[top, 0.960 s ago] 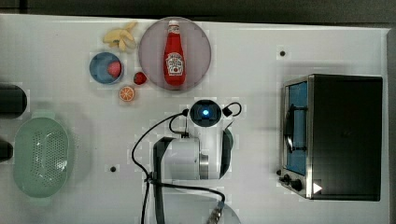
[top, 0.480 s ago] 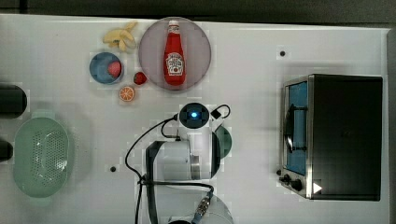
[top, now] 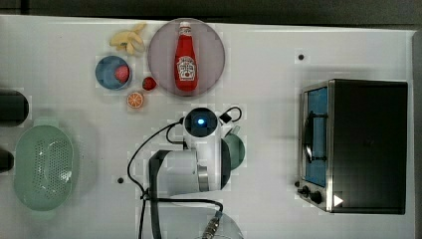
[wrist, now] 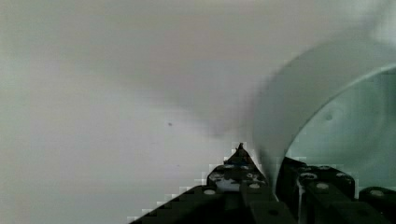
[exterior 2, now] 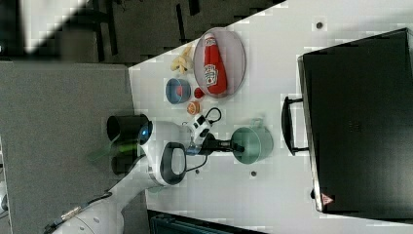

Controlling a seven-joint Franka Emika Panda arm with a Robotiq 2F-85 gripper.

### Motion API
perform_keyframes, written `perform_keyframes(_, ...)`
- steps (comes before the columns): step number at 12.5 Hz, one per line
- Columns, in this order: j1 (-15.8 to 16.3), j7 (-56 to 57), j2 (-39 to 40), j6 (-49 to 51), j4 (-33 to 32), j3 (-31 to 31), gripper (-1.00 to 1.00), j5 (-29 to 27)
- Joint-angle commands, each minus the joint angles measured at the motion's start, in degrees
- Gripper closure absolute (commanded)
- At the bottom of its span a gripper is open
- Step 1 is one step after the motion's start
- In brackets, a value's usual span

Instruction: Drag mug right to left.

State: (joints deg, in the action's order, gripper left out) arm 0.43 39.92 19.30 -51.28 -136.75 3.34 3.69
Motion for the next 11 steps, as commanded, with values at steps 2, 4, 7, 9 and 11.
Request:
perform_keyframes(2, 1.76, -5.56, -0.47, 0.10, 1.26, 2.83, 0.65, -0.33)
perform_keyframes(4, 2.28, -7.86, -0.14, 0.06, 1.89, 4.30, 0.65, -0.33)
perform_keyframes(7, 3.16, -12.43, 1.31, -0.21, 3.43, 6.81, 0.65, -0.33)
perform_keyframes(9, 3.83, -14.92, 2.12, -0.20, 4.60, 8.33, 0.65, -0.33)
perform_keyframes(11, 4.46, -15.46, 2.58, -0.20, 5.32, 9.45, 0.65, -0.33)
